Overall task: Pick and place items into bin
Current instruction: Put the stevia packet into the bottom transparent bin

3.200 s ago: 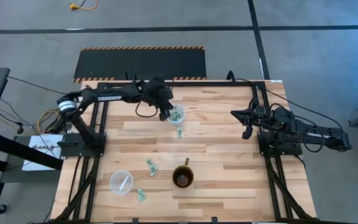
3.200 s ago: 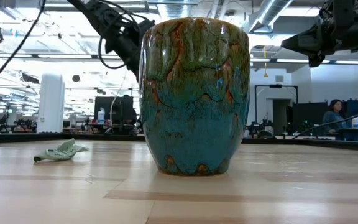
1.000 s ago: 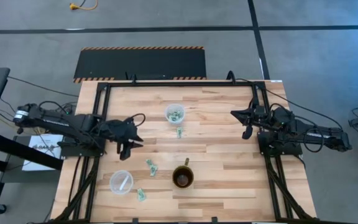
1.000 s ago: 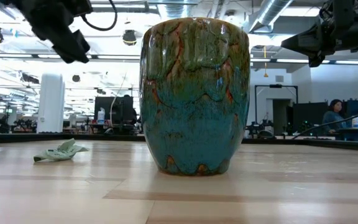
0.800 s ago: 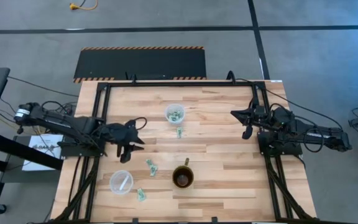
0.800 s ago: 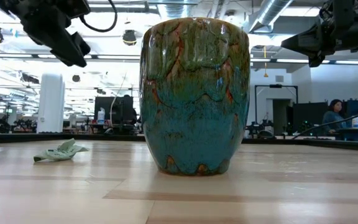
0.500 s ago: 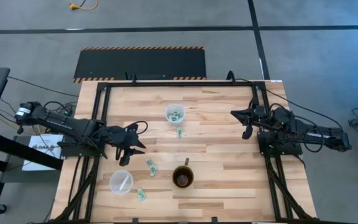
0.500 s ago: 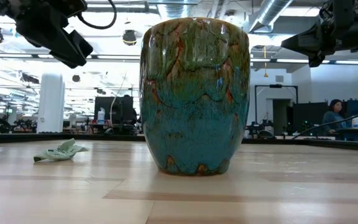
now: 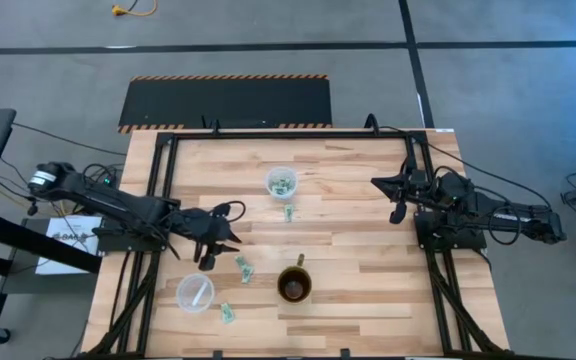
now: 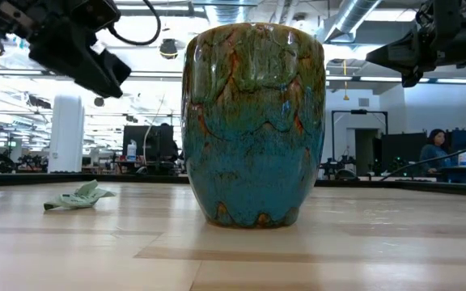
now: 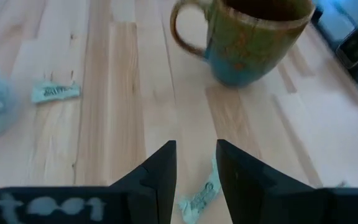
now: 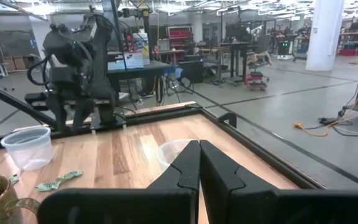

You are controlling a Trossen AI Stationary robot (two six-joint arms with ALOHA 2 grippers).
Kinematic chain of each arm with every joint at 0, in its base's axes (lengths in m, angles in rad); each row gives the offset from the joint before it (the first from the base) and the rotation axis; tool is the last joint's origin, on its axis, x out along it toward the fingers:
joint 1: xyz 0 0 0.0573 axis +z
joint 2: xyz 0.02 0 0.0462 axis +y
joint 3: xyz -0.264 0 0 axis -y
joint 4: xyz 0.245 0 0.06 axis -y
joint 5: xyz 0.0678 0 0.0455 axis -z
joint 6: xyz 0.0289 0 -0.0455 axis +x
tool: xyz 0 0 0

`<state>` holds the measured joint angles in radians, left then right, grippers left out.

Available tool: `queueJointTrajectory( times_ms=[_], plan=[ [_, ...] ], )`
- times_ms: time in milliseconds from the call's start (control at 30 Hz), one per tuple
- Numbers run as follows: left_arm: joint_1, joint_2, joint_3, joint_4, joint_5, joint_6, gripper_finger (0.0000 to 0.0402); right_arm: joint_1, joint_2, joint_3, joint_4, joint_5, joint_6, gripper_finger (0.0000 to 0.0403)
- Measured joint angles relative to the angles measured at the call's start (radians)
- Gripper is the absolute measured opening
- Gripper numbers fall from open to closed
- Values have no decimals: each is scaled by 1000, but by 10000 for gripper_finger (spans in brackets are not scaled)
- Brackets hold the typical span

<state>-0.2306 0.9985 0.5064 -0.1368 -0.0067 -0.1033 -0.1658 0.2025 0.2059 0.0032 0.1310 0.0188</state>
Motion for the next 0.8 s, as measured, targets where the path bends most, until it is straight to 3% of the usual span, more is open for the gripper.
queueJointTrajectory(
  times_ms=[800],
  plan=[
    [-40, 36, 0, 68, 29, 147, 102, 0, 0, 0, 0, 0, 0, 0]
  ],
)
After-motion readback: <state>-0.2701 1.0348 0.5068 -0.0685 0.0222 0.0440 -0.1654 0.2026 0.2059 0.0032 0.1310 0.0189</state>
